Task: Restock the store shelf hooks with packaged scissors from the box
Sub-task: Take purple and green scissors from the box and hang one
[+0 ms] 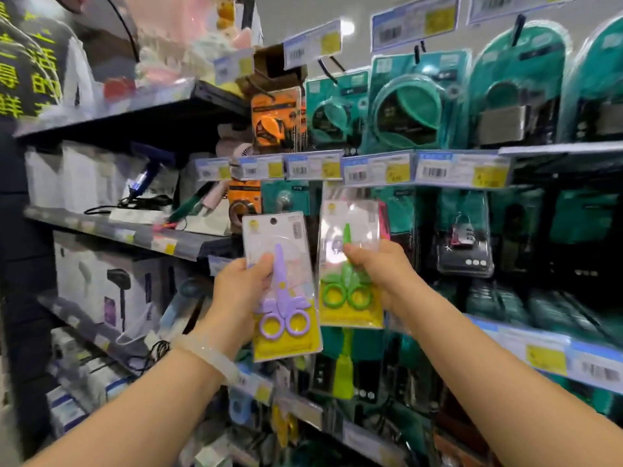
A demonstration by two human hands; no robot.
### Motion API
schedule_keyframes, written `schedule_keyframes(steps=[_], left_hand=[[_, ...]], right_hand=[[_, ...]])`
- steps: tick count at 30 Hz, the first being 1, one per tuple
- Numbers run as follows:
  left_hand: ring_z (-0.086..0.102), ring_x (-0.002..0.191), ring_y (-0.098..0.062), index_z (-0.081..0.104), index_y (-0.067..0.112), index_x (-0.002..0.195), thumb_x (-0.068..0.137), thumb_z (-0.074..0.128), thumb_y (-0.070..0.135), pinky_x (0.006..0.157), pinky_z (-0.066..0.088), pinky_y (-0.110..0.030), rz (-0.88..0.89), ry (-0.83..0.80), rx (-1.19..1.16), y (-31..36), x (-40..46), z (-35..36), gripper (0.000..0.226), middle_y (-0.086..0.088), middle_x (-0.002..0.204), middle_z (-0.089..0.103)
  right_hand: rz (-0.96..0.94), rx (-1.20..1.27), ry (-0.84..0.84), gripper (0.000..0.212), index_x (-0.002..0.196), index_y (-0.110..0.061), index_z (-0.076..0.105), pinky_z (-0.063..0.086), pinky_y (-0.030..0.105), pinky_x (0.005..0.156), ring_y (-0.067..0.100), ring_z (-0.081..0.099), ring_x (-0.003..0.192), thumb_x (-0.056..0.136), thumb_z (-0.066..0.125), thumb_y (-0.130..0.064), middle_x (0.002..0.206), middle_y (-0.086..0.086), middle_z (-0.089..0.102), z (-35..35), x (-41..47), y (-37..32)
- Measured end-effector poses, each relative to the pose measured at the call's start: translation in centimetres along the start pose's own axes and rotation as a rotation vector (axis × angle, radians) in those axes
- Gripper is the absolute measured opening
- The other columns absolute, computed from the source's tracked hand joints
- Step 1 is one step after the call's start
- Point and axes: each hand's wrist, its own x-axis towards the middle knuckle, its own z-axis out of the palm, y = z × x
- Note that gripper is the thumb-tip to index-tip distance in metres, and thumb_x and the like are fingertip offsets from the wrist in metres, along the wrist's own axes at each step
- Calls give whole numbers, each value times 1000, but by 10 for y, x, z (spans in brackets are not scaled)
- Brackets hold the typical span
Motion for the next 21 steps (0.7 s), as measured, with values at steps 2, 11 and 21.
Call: schedule_keyframes(steps=[2, 11, 21], left_hand=[[62, 67, -19, 56, 9, 82, 94, 53, 13, 58, 56, -32, -7, -48, -7, 3, 19, -6, 14, -5, 77, 65], [68, 57, -11, 60, 7, 92, 94, 53, 13, 46, 54, -23, -13, -247, -30, 8, 92, -24, 9, -7, 86, 68], [67, 74, -22, 61, 9, 87, 92, 56, 12, 62, 59, -34, -41, -350, -23, 0, 114, -25, 7, -10, 90, 69]], right_hand=[[12, -59, 36, 13, 96, -6, 66, 51, 30, 66, 17, 61, 69, 85, 66, -13, 79, 3, 66, 12, 16, -6], [-240, -153, 180, 1, 83, -7, 65, 53, 37, 79, 19, 63, 82, 84, 64, -6, 93, 11, 69, 56, 50, -27], [-167, -34, 240, 6, 87, -6, 64, 53, 36, 78, 21, 63, 80, 86, 61, -1, 82, 3, 66, 71, 48, -32]])
